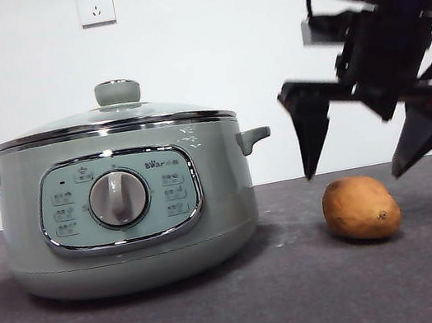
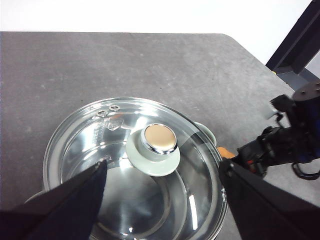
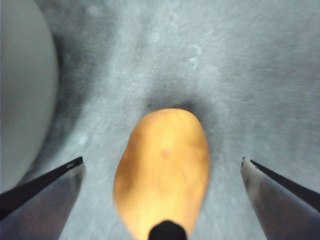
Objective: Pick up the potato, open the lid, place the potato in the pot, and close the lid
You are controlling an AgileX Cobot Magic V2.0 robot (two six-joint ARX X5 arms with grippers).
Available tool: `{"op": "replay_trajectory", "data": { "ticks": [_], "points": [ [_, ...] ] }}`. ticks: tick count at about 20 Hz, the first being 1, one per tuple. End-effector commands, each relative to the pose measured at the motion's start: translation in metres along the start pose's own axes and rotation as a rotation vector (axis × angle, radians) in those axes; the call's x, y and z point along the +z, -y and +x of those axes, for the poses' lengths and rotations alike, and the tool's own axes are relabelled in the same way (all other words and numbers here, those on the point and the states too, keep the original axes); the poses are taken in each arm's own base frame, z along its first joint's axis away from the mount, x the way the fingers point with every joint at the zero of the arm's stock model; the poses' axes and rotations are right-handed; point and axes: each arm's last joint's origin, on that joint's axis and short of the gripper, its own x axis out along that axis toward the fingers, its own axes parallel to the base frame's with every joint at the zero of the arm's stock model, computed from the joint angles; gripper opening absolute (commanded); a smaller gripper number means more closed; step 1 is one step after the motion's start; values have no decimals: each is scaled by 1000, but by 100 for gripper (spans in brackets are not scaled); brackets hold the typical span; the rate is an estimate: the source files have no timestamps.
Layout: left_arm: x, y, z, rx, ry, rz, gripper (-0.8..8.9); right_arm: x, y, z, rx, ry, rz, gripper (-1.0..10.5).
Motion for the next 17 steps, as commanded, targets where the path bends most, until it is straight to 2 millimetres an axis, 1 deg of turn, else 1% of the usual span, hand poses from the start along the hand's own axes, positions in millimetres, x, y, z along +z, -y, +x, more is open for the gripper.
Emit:
{"op": "replay_trajectory", "data": {
  "ticks": [1, 3, 7, 9, 11, 13, 14, 17],
  "points": [
    [2, 1, 0, -2, 10, 8, 377, -2, 0, 16, -10, -34, 14, 521],
    [2, 1, 0, -2, 8, 10, 377, -5, 0, 24, -17, -60, 13, 389],
    [0, 0, 0, 1, -13, 4, 377, -6, 0, 25, -16, -69, 11, -4],
    [-1, 0, 0, 2, -23, 0, 377, -6, 0, 24, -18, -76, 11, -14],
    [-2, 0, 0, 4, -30, -4, 377, -6, 0, 16, -16, -73, 11, -12],
    [-2, -1, 3, 4, -39, -7, 377, -4, 1, -2, -11, -54, 11, -12],
    [-2, -3, 7, 5, -45, -10, 377, -4, 1, -14, -8, -41, 7, -12],
    [0, -6, 24, 3, -46, 1, 377, -4, 2, -51, 7, 20, -12, -12]
  ]
}}
